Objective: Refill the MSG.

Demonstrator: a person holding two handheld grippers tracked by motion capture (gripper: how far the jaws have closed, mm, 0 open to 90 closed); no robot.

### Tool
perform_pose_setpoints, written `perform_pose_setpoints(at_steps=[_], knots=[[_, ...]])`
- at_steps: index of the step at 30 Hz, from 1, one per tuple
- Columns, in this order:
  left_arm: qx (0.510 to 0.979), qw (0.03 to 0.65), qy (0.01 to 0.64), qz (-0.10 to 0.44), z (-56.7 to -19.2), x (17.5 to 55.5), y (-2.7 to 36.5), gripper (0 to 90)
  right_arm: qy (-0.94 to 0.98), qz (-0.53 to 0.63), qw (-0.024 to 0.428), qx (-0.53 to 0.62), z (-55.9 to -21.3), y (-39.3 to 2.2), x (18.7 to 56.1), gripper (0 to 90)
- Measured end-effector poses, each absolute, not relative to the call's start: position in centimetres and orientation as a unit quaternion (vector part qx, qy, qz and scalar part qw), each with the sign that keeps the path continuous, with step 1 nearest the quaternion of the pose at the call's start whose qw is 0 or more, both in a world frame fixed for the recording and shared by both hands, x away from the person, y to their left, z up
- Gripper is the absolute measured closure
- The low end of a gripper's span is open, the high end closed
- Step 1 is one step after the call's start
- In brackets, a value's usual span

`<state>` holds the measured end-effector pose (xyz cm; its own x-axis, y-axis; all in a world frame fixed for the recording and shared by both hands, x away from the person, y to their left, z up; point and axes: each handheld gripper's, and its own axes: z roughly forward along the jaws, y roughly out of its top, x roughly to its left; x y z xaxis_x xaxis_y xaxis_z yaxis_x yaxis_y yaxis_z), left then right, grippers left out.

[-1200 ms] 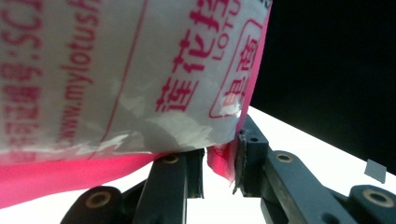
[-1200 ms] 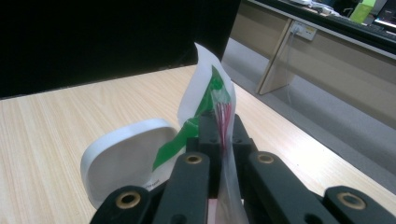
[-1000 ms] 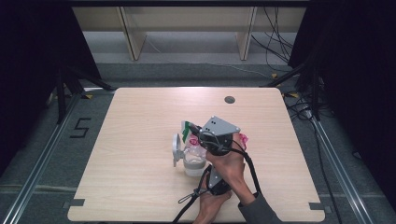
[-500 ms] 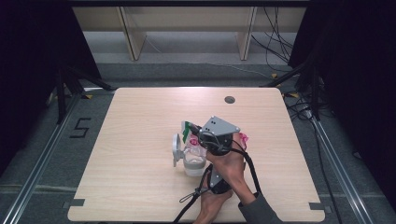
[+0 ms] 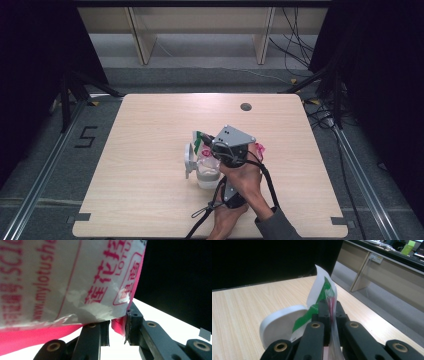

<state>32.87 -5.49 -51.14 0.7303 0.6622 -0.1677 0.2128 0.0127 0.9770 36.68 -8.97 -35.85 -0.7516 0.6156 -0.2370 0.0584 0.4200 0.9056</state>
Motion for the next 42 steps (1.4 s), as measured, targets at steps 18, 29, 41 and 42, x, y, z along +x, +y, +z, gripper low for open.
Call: perform_pose_setpoints(at_steps=[18, 29, 41, 42], knots=[[0.677, 0.639, 0.325, 0.168, -51.13, 32.88, -5.55, 76.2, 0.794, 0.495, 0.281, 0.214, -35.95, -8.79, 36.89, 89.2], [0.669, 0.637, 0.338, 0.176, -51.14, 32.72, -5.58, 76.2, 0.791, 0.499, 0.272, 0.224, -35.95, -8.92, 36.83, 89.3], [0.669, 0.639, 0.338, 0.175, -51.18, 32.68, -5.56, 76.3, 0.792, 0.500, 0.272, 0.221, -35.88, -8.97, 36.86, 89.4], [0.669, 0.638, 0.338, 0.175, -51.20, 32.68, -5.57, 76.3, 0.792, 0.499, 0.270, 0.226, -35.90, -8.94, 36.80, 89.4]])
